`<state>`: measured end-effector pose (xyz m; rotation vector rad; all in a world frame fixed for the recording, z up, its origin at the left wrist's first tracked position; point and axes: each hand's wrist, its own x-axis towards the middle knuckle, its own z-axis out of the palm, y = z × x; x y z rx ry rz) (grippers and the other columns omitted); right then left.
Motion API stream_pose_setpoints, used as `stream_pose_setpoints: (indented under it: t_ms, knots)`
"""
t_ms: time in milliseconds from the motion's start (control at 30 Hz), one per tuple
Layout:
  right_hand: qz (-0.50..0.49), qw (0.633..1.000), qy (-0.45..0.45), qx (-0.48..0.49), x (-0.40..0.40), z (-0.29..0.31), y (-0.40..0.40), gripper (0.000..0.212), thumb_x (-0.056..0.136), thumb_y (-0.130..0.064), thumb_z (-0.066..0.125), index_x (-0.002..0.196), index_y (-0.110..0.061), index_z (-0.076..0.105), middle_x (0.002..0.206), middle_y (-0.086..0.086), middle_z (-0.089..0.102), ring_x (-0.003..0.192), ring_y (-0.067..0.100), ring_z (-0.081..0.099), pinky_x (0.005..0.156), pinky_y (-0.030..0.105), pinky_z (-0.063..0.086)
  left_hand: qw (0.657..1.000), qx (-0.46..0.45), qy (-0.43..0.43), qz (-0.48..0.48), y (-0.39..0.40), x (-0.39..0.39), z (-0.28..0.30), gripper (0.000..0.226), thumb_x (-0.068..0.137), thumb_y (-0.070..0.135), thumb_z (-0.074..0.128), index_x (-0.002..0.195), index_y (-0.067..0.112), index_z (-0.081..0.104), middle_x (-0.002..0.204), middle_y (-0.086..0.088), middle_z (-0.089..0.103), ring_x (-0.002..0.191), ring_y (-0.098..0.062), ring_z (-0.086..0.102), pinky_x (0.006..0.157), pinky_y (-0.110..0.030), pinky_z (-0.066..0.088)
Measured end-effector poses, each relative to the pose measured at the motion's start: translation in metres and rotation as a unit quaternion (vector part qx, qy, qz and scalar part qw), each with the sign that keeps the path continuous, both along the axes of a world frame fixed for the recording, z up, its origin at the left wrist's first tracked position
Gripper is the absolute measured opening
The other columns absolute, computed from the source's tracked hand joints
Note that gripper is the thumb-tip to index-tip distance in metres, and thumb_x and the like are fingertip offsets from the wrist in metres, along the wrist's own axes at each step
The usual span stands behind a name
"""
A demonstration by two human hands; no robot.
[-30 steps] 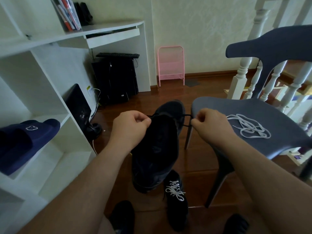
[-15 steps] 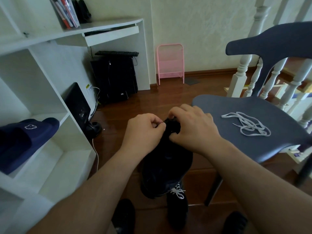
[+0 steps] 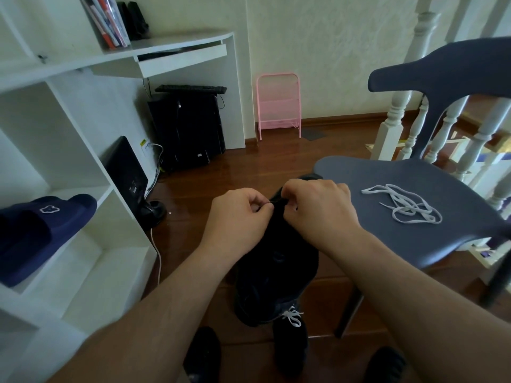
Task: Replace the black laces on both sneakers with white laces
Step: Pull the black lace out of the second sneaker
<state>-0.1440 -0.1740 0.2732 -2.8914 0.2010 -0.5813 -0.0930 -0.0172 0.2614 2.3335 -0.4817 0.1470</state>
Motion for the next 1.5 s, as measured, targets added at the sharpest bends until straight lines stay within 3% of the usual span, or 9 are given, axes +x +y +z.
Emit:
stream_pose_setpoints:
  t_ms: [300,433,600,700,867,1000,1200,1333,1500]
  knots:
    - [-0.122,0.98,0.127,0.09,-0.007,0.009,-0.051,0.013,0.09,-0.031,0.065,0.097,-0.033,0.076,0.103,0.0,0.07,0.092,0.027,0.06,0.083,0.046,0.055,0.999,-0.01,-0.001,0.043,0.017,0.013,0.005,0.01,0.096,0.036,0.071,0.091,0.03,0.078,0.07,0.016,0.067,0.071,0.003,0.062,0.058,-0.01,0.038]
    - [-0.052,0.986,0.069,0.143,-0.01,0.013,-0.031,0.039,0.077,-0.036,0.051,0.113,-0.04,0.068,0.108,-0.007,0.055,0.109,0.026,0.054,0.095,0.053,0.049,1.0,0.008,0.006,0.027,0.013,0.009,0.002,0.01,0.097,0.037,0.071,0.091,0.031,0.077,0.071,0.015,0.067,0.069,0.002,0.062,0.053,-0.007,0.038]
    - [0.001,0.996,0.081,0.033,-0.005,0.0,0.0,0.028,0.092,-0.057,0.057,0.111,-0.04,0.069,0.112,-0.01,0.057,0.113,0.02,0.051,0.086,0.044,0.039,1.0,0.01,0.005,0.005,0.003,0.003,-0.001,0.01,0.096,0.038,0.071,0.092,0.032,0.078,0.074,0.016,0.067,0.075,0.002,0.062,0.061,-0.016,0.044]
    - [-0.003,0.998,0.063,-0.007,0.001,-0.006,0.001,0.024,0.1,-0.051,0.054,0.101,-0.035,0.072,0.106,-0.009,0.06,0.108,0.02,0.053,0.079,0.038,0.035,1.0,0.014,0.006,0.005,0.001,0.001,-0.003,0.01,0.095,0.04,0.07,0.091,0.034,0.077,0.072,0.015,0.068,0.072,0.001,0.063,0.062,-0.021,0.052]
    - [-0.058,0.995,0.039,0.066,0.002,0.002,-0.018,0.019,0.087,-0.034,0.061,0.072,-0.024,0.054,0.082,-0.005,0.053,0.083,0.024,0.056,0.071,0.039,0.048,1.0,0.001,0.02,0.022,0.007,0.007,0.004,0.01,0.096,0.036,0.07,0.091,0.032,0.077,0.075,0.016,0.068,0.076,0.002,0.062,0.06,-0.013,0.041]
    - [-0.148,0.974,0.13,0.109,-0.005,0.007,-0.057,0.024,0.084,-0.041,0.058,0.071,-0.02,0.058,0.075,0.005,0.06,0.074,0.029,0.058,0.074,0.043,0.055,0.999,-0.016,0.008,0.047,0.018,0.014,0.006,0.009,0.096,0.035,0.071,0.089,0.032,0.076,0.071,0.016,0.066,0.073,0.002,0.061,0.06,-0.011,0.039]
    - [-0.03,0.987,0.068,0.142,-0.006,0.008,-0.028,0.025,0.075,-0.052,0.052,0.093,-0.039,0.063,0.096,-0.011,0.054,0.098,0.021,0.056,0.089,0.049,0.053,0.999,-0.006,0.003,0.035,0.015,0.011,0.002,0.01,0.097,0.036,0.071,0.091,0.03,0.077,0.07,0.015,0.067,0.07,0.001,0.063,0.057,-0.011,0.039]
    - [0.019,0.996,0.061,0.068,0.0,-0.006,0.0,0.027,0.091,-0.055,0.059,0.108,-0.037,0.068,0.108,-0.01,0.056,0.106,0.018,0.053,0.087,0.043,0.051,1.0,0.003,0.001,0.006,0.005,0.006,-0.002,0.01,0.096,0.04,0.071,0.093,0.033,0.077,0.075,0.017,0.067,0.075,0.001,0.063,0.059,-0.014,0.044]
    - [0.016,0.998,0.046,0.032,0.009,-0.013,-0.004,0.016,0.097,-0.042,0.058,0.094,-0.032,0.07,0.098,-0.008,0.058,0.102,0.02,0.053,0.078,0.037,0.047,1.0,0.024,0.007,0.002,-0.001,0.005,-0.007,0.011,0.095,0.043,0.071,0.09,0.035,0.077,0.074,0.016,0.067,0.073,-0.001,0.065,0.058,-0.019,0.048]
